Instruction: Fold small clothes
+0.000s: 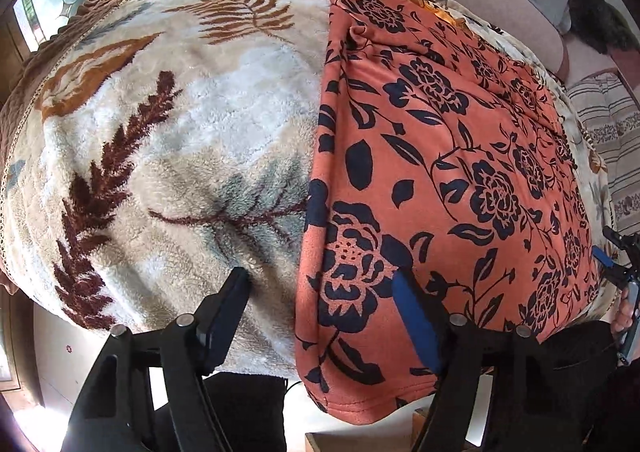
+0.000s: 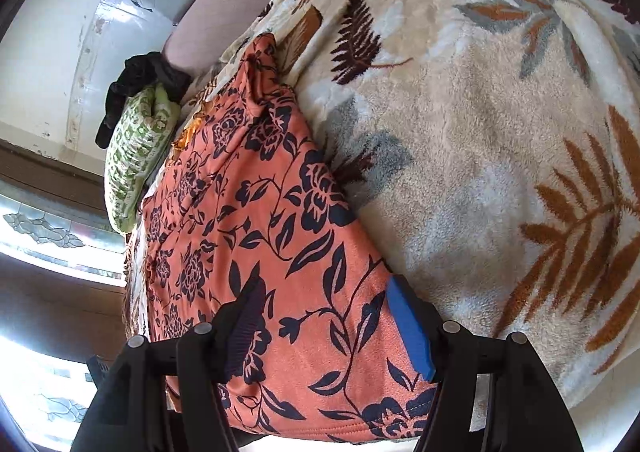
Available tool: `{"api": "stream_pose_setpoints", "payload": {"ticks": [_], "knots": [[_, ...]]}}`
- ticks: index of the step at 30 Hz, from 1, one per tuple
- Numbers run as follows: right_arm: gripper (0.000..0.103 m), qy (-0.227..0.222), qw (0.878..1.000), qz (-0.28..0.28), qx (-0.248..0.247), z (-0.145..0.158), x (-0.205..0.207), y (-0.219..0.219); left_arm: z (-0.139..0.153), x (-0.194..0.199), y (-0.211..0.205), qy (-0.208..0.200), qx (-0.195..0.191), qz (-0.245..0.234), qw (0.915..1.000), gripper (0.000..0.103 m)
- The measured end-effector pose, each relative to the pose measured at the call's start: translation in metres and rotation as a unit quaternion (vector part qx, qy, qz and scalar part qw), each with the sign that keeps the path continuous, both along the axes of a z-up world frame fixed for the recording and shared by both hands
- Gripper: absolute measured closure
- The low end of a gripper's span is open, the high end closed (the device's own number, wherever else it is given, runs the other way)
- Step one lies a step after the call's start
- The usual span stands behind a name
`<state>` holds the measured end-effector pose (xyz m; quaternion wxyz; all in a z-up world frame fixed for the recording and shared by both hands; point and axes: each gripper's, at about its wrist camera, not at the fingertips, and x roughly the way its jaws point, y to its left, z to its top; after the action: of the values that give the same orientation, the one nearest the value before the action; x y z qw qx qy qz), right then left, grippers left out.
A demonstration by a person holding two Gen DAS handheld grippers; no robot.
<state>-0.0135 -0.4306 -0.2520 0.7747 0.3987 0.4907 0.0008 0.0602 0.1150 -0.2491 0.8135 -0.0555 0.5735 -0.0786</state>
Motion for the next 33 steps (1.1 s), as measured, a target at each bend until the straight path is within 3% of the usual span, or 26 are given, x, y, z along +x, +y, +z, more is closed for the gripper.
{"api": "stream_pose_setpoints", "payload": {"ticks": [6, 8, 11, 13, 17, 21, 22, 24, 26, 29, 31, 32, 33], "knots": [[0.034, -0.013, 1.000, 0.007, 0.024, -0.003, -0.001, 0.001, 0.003, -0.002, 0.000, -0.011, -0.010, -0.005, 0.9999, 0.039], [0.036, -0.021, 0.998, 0.026, 0.058, -0.006, 0.001, 0.003, 0.005, -0.004, 0.002, -0.015, -0.033, -0.011, 0.9993, 0.039], [0.041, -0.032, 0.992, 0.065, 0.099, -0.008, 0.002, 0.015, 0.009, -0.007, 0.004, -0.017, -0.097, -0.034, 0.9946, 0.046], [0.041, -0.039, 0.989, 0.079, 0.115, -0.008, 0.001, 0.022, 0.010, -0.009, 0.001, -0.020, -0.091, -0.042, 0.9948, 0.046], [0.041, -0.010, 0.996, 0.057, 0.061, -0.009, 0.001, 0.022, 0.000, -0.004, -0.001, 0.010, -0.068, -0.031, 0.9972, 0.046], [0.041, -0.066, 0.998, 0.008, 0.020, 0.013, -0.015, 0.007, 0.001, -0.007, 0.003, 0.008, -0.077, -0.027, 0.9966, 0.048], [0.041, -0.068, 0.998, -0.005, 0.017, 0.014, -0.017, 0.003, 0.000, -0.007, 0.004, 0.008, -0.079, -0.025, 0.9965, 0.053], [0.041, -0.060, 0.998, -0.025, 0.017, 0.011, -0.017, -0.007, -0.001, -0.008, 0.004, 0.010, -0.076, -0.024, 0.9968, 0.072], [0.041, -0.042, 0.998, -0.036, 0.020, 0.005, -0.015, -0.013, -0.001, -0.008, 0.001, 0.006, -0.070, -0.025, 0.9972, 0.076], [0.041, -0.024, 0.999, -0.029, 0.025, -0.002, -0.010, -0.015, 0.002, -0.011, 0.001, 0.002, -0.074, -0.031, 0.9967, 0.076], [0.040, -0.011, 1.000, -0.011, 0.014, -0.004, -0.005, -0.008, -0.001, -0.008, 0.001, 0.011, -0.067, -0.025, 0.9974, 0.061], [0.040, -0.005, 1.000, 0.002, 0.005, -0.006, -0.005, -0.003, -0.004, -0.006, 0.002, 0.022, -0.063, -0.017, 0.9977, 0.042], [0.040, -0.005, 1.000, 0.018, -0.005, -0.006, -0.003, 0.003, -0.004, -0.006, 0.002, 0.020, -0.066, -0.013, 0.9975, 0.042]]}}
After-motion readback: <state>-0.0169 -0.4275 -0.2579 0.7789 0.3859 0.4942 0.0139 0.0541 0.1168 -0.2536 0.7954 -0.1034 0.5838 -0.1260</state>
